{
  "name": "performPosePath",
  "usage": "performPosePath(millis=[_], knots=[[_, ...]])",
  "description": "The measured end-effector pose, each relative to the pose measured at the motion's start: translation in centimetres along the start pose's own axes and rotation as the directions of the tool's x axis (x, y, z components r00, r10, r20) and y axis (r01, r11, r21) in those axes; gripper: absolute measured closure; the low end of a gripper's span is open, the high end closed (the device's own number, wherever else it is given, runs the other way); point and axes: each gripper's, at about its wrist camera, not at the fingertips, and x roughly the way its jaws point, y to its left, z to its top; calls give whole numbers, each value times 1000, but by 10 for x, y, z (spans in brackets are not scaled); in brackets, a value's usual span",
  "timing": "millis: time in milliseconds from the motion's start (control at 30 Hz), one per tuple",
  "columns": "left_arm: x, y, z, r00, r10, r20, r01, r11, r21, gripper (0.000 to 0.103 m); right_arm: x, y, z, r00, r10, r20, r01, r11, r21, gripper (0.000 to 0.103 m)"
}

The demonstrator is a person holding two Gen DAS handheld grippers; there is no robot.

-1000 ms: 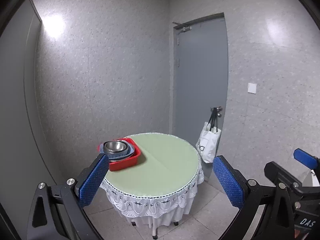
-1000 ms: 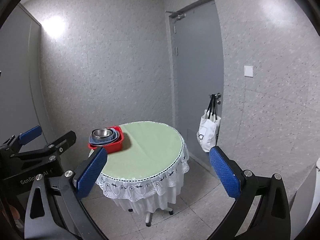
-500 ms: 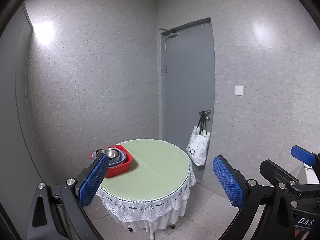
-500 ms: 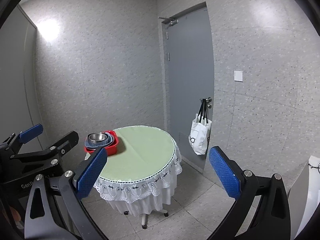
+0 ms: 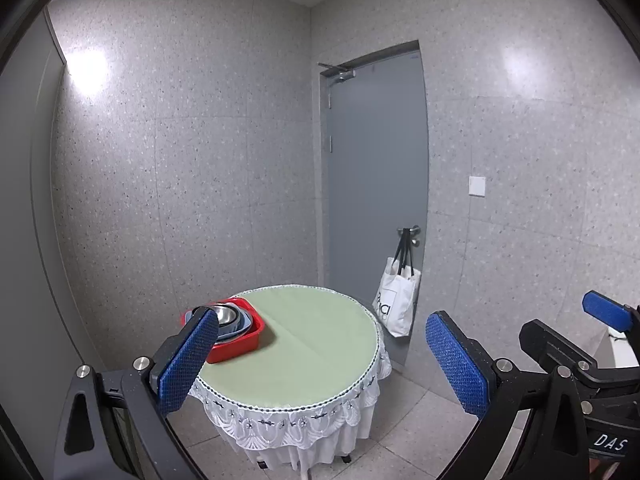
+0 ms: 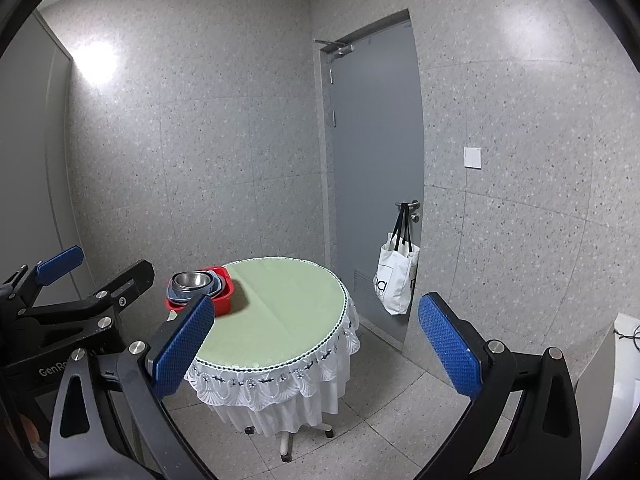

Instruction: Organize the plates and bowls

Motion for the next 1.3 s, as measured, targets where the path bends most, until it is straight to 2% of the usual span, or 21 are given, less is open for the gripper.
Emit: performPosePath(millis=[333, 667, 1300], knots=[[5, 4, 7, 1000, 12, -28, -11, 1000, 11, 0, 4, 0, -1, 1000, 15, -20, -15, 1000, 1, 0], [-3, 0, 1, 998, 14, -55, -13, 999, 31, 1, -1, 2, -16, 998, 28, -59, -27, 1000, 16, 0], [-16, 5, -1, 999, 8, -48, -7, 1000, 23, 1, -9, 11, -19, 998, 16, -57, -15, 1000, 19, 0]])
